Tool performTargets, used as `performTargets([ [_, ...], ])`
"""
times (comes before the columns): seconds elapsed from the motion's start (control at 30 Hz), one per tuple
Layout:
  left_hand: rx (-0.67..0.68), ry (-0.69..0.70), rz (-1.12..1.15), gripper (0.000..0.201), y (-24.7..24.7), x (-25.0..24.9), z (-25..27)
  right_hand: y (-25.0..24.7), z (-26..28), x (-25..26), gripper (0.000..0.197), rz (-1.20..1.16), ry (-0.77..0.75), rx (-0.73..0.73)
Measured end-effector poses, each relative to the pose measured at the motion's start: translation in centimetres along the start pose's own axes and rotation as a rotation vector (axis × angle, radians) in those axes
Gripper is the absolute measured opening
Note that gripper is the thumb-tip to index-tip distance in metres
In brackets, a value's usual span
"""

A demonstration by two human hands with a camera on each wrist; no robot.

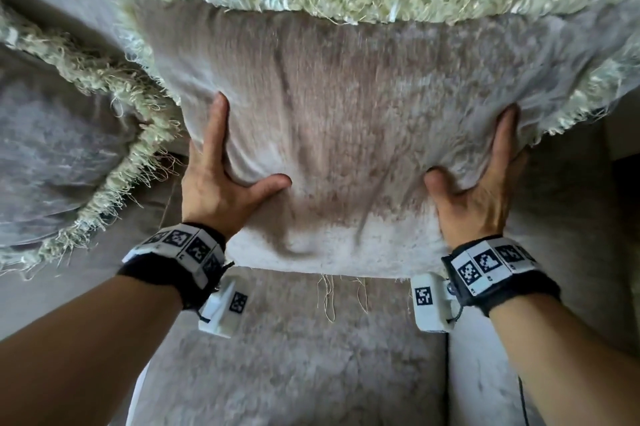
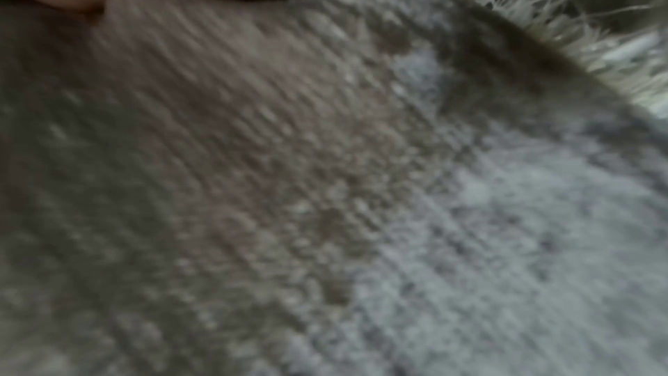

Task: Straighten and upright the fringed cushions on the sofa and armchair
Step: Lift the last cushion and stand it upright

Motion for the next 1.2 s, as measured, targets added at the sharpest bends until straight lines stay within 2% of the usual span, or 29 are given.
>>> performTargets([
  [0.13,-0.052,-0.020,0.084,0.122,-1.4,-0.9,2.0,-1.4,1.0,4.0,0.106,-0.028,-0.089,-0.004],
  [0.27,-0.129,-0.151,0.161,0.120,-3.0,-1.5,4.5,-2.4,-0.3,10.8,0.103,0.014,-0.237,0.054],
  [0.37,-0.151,-0.272,0.244,0.119,-3.3,-1.6,5.9,-2.4,-2.2,16.5,0.097,0.075,-0.465,0.145],
  [0.43,-0.170,-0.298,0.308,0.120,-2.7,-2.1,6.4,-1.9,-3.3,19.9,0.096,0.151,-0.596,0.228],
  [0.53,-0.181,-0.379,0.350,0.126,-0.6,-1.8,7.1,-0.7,-4.9,22.3,0.096,0.254,-0.613,0.338],
  [0.63,-0.104,-0.473,0.328,0.125,2.2,-1.3,8.0,0.4,-5.9,20.7,0.096,0.316,-0.589,0.393],
  [0.73,-0.048,-0.524,0.320,0.123,4.6,-0.4,8.2,0.9,-6.2,17.8,0.095,0.336,-0.581,0.375],
  [0.87,-0.062,-0.477,0.303,0.129,6.4,1.1,6.4,1.1,-6.2,15.1,0.092,0.296,-0.581,0.310],
  [1.03,-0.051,-0.466,0.297,0.134,7.2,1.4,5.8,1.2,-6.4,13.9,0.092,0.274,-0.572,0.268],
  [1.13,-0.066,-0.494,0.309,0.132,6.7,2.2,6.2,1.0,-6.7,14.1,0.093,0.276,-0.593,0.280],
  [1.2,-0.100,-0.526,0.315,0.123,6.2,2.4,6.4,0.5,-6.7,14.0,0.091,0.265,-0.571,0.298],
])
Point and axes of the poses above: each hand's wrist, its own z-axis away from the middle knuckle, its own y-axis out of the palm, x = y × z, the point moved 6 cm from there along -z, towards the middle knuckle, and after that the axes turned 11 degrees about -z, right-handed, at the moved point
